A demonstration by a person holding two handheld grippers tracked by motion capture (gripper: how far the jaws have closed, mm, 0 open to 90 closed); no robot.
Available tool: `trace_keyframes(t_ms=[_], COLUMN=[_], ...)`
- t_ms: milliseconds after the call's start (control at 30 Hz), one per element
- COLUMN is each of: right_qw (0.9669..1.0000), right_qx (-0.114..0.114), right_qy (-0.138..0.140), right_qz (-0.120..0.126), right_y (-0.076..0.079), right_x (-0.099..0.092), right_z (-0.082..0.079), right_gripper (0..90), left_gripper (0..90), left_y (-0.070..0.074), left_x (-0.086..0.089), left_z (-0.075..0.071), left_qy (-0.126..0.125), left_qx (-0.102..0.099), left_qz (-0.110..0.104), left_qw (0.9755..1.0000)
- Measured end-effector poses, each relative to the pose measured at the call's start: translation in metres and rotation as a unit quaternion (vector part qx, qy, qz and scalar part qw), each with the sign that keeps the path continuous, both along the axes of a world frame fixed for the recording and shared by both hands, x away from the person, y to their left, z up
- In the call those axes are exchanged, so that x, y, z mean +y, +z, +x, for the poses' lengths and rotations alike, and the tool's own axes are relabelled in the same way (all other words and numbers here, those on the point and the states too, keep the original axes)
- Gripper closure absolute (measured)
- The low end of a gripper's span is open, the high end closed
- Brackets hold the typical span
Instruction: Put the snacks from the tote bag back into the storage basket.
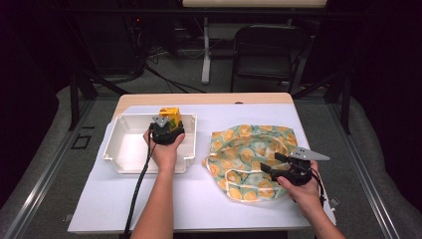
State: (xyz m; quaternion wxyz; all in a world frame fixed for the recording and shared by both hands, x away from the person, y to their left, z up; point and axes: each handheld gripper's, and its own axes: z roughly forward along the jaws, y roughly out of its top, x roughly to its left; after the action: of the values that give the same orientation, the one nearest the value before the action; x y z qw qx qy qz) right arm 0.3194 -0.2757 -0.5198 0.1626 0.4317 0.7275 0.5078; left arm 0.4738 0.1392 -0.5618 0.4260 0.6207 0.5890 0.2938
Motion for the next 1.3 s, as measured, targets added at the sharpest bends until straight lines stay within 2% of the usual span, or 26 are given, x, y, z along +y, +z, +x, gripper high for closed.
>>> trace_keyframes(t_ms=[33, 133, 233, 333, 467, 633, 833, 867, 1033, 1067, 1167, 1233, 1300], right_qw=[1.0, 1.0, 1.0, 1.0, 1.0, 0.9999, 0.9999, 0.9999, 0.9998, 0.9997, 0.9997, 0.9997, 0.9997], right_qx=[0.0, 0.0, 0.002, 0.001, 0.002, 0.004, 0.003, 0.004, 0.006, 0.007, 0.008, 0.009, 0.009], right_qy=[0.0, 0.0, 0.001, -0.001, -0.001, 0.005, 0.005, 0.004, 0.007, 0.007, 0.007, 0.006, 0.008], right_qz=[-0.001, -0.001, -0.003, 0.0, -0.006, -0.012, -0.014, -0.015, -0.019, -0.021, -0.022, -0.022, -0.021], right_y=[0.0, 0.0, -0.001, -0.002, -0.003, -0.004, -0.006, -0.006, -0.007, -0.007, -0.009, -0.01, -0.01], right_x=[0.0, 0.0, 0.0, 0.001, 0.001, 0.002, 0.003, 0.003, 0.004, 0.004, 0.004, 0.004, 0.005], right_z=[0.0, 0.0, 0.0, 0.0, 0.001, 0.001, 0.001, 0.001, 0.002, 0.002, 0.003, 0.003, 0.003], right_gripper=[23.1, 23.3, 23.4, 23.4, 23.4, 23.4, 23.2, 23.2, 23.2, 23.2, 23.2, 23.2, 23.2], left_gripper=[28.4, 27.7, 26.6, 23.7, 15.4, 14.2, 16.0, 16.4, 35.1, 40.6, 64.1, 75.6, 85.8], left_y=[0.0, 0.0, 0.001, 0.001, 0.003, 0.011, 0.015, 0.018, 0.026, 0.025, 0.022, 0.019, 0.018], left_x=[0.0, -0.004, -0.007, -0.006, -0.004, -0.002, 0.015, 0.017, 0.027, 0.028, 0.031, 0.03, 0.029], left_z=[0.001, 0.001, 0.001, 0.001, -0.001, -0.012, -0.036, -0.039, -0.053, -0.055, -0.06, -0.06, -0.059], left_qy=[-0.003, -0.011, -0.016, -0.016, -0.03, -0.043, -0.055, -0.053, -0.048, -0.044, -0.067, -0.07, -0.075], left_qx=[0.007, 0.011, 0.014, 0.022, 0.05, 0.05, 0.04, 0.036, 0.041, 0.041, 0.053, 0.06, 0.071], left_qz=[-0.001, 0.021, 0.03, 0.018, -0.006, 0.007, -0.016, -0.013, -0.003, -0.001, -0.015, -0.005, -0.019], left_qw=[1.0, 0.9997, 0.9993, 0.9995, 0.9983, 0.9978, 0.9976, 0.9979, 0.998, 0.9982, 0.9963, 0.9957, 0.9945])
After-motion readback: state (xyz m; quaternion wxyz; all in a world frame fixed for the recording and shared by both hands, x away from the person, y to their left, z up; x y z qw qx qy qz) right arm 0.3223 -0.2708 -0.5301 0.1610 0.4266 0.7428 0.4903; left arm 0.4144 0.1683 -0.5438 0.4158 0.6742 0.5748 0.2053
